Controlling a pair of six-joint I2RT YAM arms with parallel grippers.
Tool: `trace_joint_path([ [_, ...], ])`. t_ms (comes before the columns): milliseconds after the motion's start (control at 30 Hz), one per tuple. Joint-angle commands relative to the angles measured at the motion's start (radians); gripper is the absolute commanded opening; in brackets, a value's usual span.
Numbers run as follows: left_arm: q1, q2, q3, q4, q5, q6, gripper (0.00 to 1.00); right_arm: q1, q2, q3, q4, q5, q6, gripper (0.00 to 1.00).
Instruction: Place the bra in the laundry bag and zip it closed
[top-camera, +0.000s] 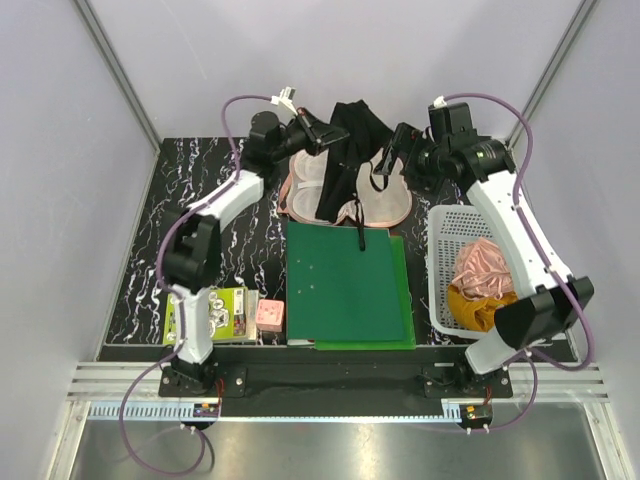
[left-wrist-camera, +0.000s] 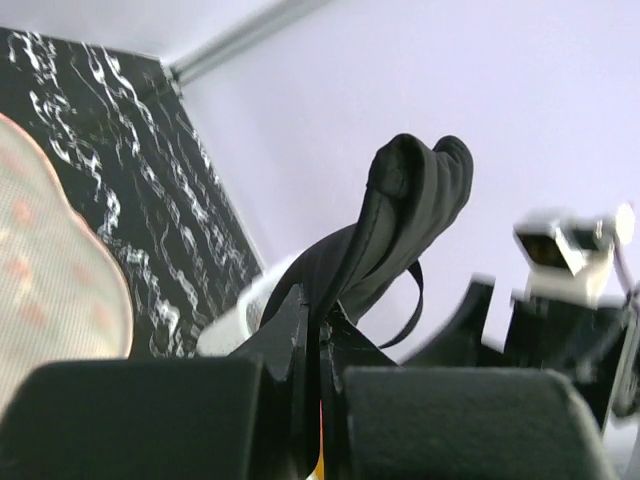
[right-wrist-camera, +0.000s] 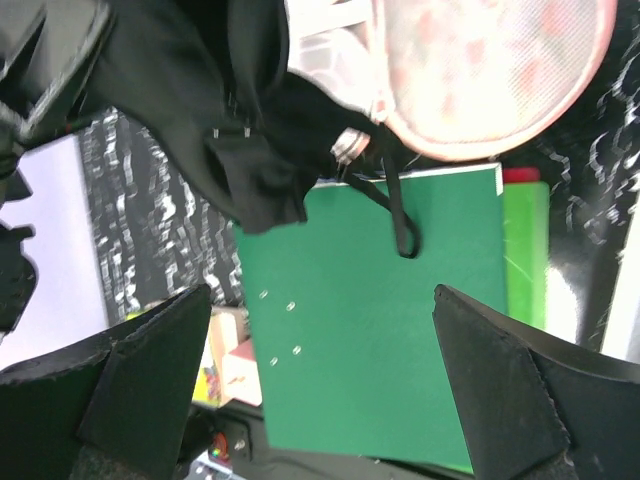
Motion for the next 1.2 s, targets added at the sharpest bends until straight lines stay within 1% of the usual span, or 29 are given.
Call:
trace_joint_path([
  [0,0.0,0.163,0.14,0.206,-0.122,-0.245,0.0,-0.026,0.086,0.072,0.001,0.044,-0.072,1.0],
  [67,-0.003,0.228,0.199,0.226,-0.182,-0.275,0.0,-0.033,0.123,0.087,0.005,0.043,-0.098,1.0],
  [100,-0.004,0.265,0.282,0.199,-0.194,-0.287,0.0,-0.034,0.165,0.104,0.005,0.041,-0.121,1.0],
  [133,-0.004,0.326,0.316,0.167,-0.216,-0.295,0.0,-0.033,0.188,0.113,0.01,0.046,-0.132,1.0],
  [200,0.002,0.384,0.4,0.11,-0.236,-0.305,0.0,-0.036,0.264,0.151,0.02,0.055,-0.159,1.0],
  [233,0.006,0.432,0.425,0.088,-0.231,-0.304,0.0,-0.037,0.29,0.164,0.031,0.058,-0.168,0.99],
  [300,0.034,0.46,0.456,0.018,-0.204,-0.284,0.0,-0.039,0.369,0.197,0.076,0.058,-0.185,1.0],
  [333,0.046,0.463,0.444,0.001,-0.194,-0.279,0.0,-0.045,0.399,0.216,0.086,0.026,-0.19,1.0],
  [367,0.06,0.457,0.428,-0.028,-0.188,-0.258,0.0,-0.049,0.463,0.261,0.103,0.009,-0.182,1.0],
  [433,0.095,0.425,0.364,-0.095,-0.188,-0.223,0.0,-0.062,0.529,0.32,0.113,-0.043,-0.169,0.94],
  [467,0.106,0.417,0.349,-0.122,-0.187,-0.185,0.0,-0.063,0.601,0.395,0.113,-0.06,-0.166,0.8],
  [500,0.129,0.417,0.346,-0.157,-0.176,-0.169,0.0,-0.063,0.638,0.435,0.111,-0.081,-0.175,0.73],
  [600,0.164,0.464,0.414,-0.298,-0.119,-0.097,0.0,-0.063,0.761,0.567,0.106,-0.098,-0.182,0.68],
  [633,0.17,0.486,0.456,-0.432,-0.113,-0.065,0.0,-0.063,0.788,0.593,0.106,-0.088,-0.194,0.67],
  [667,0.178,0.51,0.52,-0.471,-0.108,-0.016,0.0,-0.063,0.839,0.633,0.103,-0.083,-0.217,0.67],
  [733,0.193,0.517,0.522,-0.483,-0.084,-0.006,0.0,-0.062,0.88,0.661,0.1,-0.08,-0.241,0.66],
  [800,0.206,0.515,0.51,-0.484,-0.075,0.015,0.0,-0.063,0.916,0.667,0.102,-0.089,-0.242,0.66],
  [900,0.215,0.518,0.502,-0.495,-0.059,0.035,0.0,-0.062,0.94,0.639,0.114,-0.15,-0.224,0.64],
  [1000,0.213,0.532,0.516,-0.489,-0.044,0.041,0.0,-0.056,0.93,0.577,0.135,-0.219,-0.228,0.69],
  [1033,0.212,0.544,0.522,-0.486,-0.038,0.04,0.0,-0.05,0.917,0.548,0.149,-0.223,-0.234,0.74],
  [1067,0.21,0.552,0.529,-0.486,-0.032,0.037,0.0,-0.045,0.882,0.48,0.189,-0.226,-0.251,0.75],
  [1133,0.207,0.563,0.533,-0.48,-0.024,0.043,0.0,-0.045,0.835,0.396,0.243,-0.261,-0.261,0.78],
  [1167,0.206,0.564,0.531,-0.479,-0.027,0.047,0.0,-0.045,0.828,0.385,0.246,-0.27,-0.262,0.78],
])
